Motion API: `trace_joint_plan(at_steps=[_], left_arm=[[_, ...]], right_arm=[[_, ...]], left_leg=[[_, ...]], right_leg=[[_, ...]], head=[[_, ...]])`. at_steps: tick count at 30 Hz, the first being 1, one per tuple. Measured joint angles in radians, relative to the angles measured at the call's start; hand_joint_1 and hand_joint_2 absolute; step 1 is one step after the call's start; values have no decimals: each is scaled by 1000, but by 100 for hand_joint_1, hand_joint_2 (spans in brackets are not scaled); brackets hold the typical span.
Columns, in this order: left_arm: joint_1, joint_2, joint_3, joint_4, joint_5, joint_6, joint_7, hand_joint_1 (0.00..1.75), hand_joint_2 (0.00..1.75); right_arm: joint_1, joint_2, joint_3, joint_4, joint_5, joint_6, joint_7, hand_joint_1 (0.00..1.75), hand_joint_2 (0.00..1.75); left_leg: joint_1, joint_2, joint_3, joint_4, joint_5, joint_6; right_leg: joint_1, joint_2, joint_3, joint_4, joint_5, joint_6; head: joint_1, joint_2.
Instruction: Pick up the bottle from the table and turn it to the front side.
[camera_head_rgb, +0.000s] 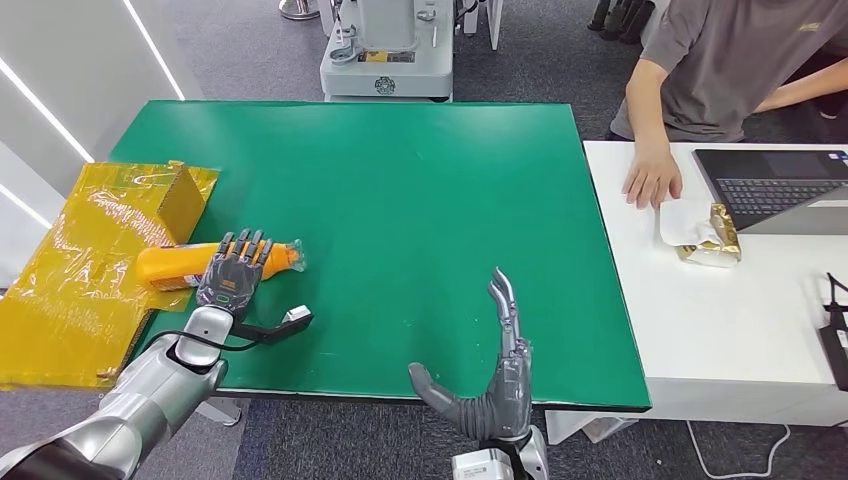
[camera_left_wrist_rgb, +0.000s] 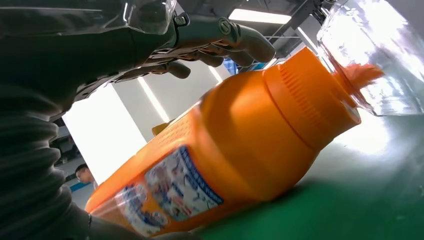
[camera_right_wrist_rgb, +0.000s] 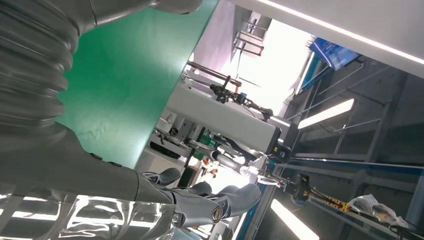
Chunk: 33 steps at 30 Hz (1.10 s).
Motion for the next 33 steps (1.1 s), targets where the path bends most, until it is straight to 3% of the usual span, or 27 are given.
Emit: trace_joint_plan(at_steps=[5, 7, 10, 14, 16, 18, 20, 21, 24, 26, 27, 29, 33], left_arm=[[9, 6, 19, -8, -20, 145, 51, 0, 175], [35, 18, 56, -77, -37, 200, 61, 0, 175], [74, 30, 105, -187, -46, 215, 57, 0, 175], [76, 32, 109, -195, -46, 216, 57, 0, 175], [103, 41, 167, -300, -47, 221, 57, 0, 175], [158, 54, 267, -495, -47, 226, 24, 0, 175], [207, 39, 357, -660, -33, 227, -105, 0, 175], [221, 12, 415, -729, -3, 227, -228, 0, 175], [234, -107, 667, -912, 227, 228, -731, 0, 175], [234, -171, 801, -1002, 433, 228, -949, 0, 175], [234, -198, 837, -1041, 524, 228, -976, 0, 175], [233, -248, 862, -1111, 682, 228, -940, 0, 175], [233, -302, 798, -1162, 954, 222, -884, 0, 175]], right_arm=[[-4, 0, 3, 8, -5, 0, 0, 0, 175], [-5, 0, 4, 11, -6, 0, 0, 0, 175], [-5, 0, 4, 13, -7, 0, 0, 0, 175], [-5, 0, 4, 13, -7, 0, 0, 0, 175], [-6, 0, 4, 15, -7, 0, 0, 0, 175], [-7, 0, 5, 17, -9, 0, 0, 0, 175], [-7, 0, 6, 18, -14, 0, 0, 0, 175], [-7, 0, 7, 18, -17, 0, 0, 0, 175], [-11, 0, 12, 23, -25, 0, 0, 0, 175], [-14, 0, 16, 26, -33, 0, 0, 0, 175], [-16, 0, 18, 29, -35, 0, 0, 0, 175], [-24, 0, 23, 35, -40, 0, 0, 0, 175], [-37, 4, 29, 47, -52, 0, 0, 0, 175]], left_leg=[[0, 0, 0, 0, 0, 0], [0, 0, 0, 0, 0, 0], [0, 1, 0, 0, 0, 0], [0, 0, 0, 0, 0, 0], [0, 0, -1, 0, 0, 0], [0, 0, -1, 0, 0, 0], [0, 0, -1, 0, 0, 0], [0, 0, -1, 1, 0, 0], [0, 3, -1, 1, -1, -1], [0, 8, 1, 1, -3, -1], [0, 8, 2, 1, -3, -2], [0, 5, 2, 1, -3, -1], [0, 2, 2, 1, -3, -1]], right_leg=[[0, 0, 0, 0, 0, 0], [0, 0, 0, 0, 0, 0], [0, 1, -1, 0, 0, 0], [0, 1, -1, 0, 0, 0], [0, 1, -1, 0, 0, 0], [0, 1, -1, 0, 0, 0], [0, 1, -2, -1, 0, 0], [0, 1, -2, -1, 0, 0], [0, 3, -2, -1, 1, -1], [0, 8, -2, -1, 1, -1], [0, 8, -2, -1, 1, -1], [0, 5, 0, -1, 0, -1], [0, 1, 1, -1, 0, 0]], head=[[0, 0], [0, 0], [0, 0], [0, 0], [0, 0], [0, 0], [0, 0], [0, 0], [0, 0], [0, 0], [0, 0], [0, 0], [0, 0]])
